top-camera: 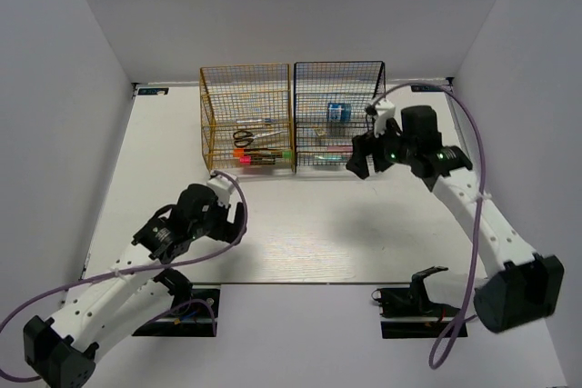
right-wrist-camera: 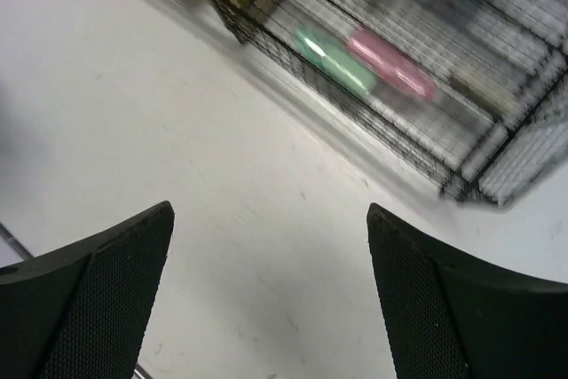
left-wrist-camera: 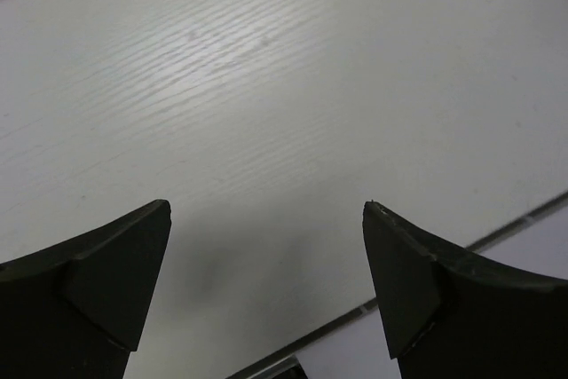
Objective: Sort the stationery into containers
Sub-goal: Reset both arms
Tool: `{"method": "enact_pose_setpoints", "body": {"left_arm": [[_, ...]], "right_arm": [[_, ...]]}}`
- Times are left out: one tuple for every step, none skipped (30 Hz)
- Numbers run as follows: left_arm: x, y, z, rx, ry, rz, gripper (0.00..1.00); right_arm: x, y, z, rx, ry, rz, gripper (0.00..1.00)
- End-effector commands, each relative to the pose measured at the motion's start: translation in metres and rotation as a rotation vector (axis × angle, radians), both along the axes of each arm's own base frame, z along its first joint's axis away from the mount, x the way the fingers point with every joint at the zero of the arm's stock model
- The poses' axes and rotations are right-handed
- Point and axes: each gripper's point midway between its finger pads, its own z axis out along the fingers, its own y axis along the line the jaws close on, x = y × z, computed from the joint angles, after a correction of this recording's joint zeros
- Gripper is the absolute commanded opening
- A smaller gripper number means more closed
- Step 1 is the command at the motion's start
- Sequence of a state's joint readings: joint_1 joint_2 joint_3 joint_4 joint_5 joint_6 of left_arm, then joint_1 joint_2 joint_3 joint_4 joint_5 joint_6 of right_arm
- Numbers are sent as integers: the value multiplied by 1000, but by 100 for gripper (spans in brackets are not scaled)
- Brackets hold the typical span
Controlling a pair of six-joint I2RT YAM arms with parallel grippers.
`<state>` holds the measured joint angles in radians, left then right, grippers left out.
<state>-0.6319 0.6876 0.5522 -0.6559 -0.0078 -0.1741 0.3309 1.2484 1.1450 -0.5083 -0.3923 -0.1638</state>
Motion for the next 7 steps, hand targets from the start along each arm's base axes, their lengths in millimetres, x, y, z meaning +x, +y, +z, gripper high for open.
{"method": "enact_pose_setpoints", "body": {"left_arm": [[27, 15, 21, -7, -29, 188, 100], [33, 17, 29, -22, -35, 211, 100], [35, 15, 34, -33, -26, 216, 100], [34, 14, 35, -41, -15, 215, 100], [34, 11, 37, -50, -3, 210, 100], [37, 8, 45, -73, -13, 210, 100], [37, 6, 46, -77, -10, 208, 100]], "right_arm": [[-5, -31, 9, 30, -63, -250, 90], [-9, -38, 4, 8, -69, -275, 90], [-9, -51, 14, -12, -114, -331, 90], [-10, -56, 18, -19, -119, -356, 90], [-13, -62, 17, -37, -120, -380, 90], [-13, -74, 22, -47, -133, -454, 90], [-17, -76, 18, -47, -120, -465, 90]]}}
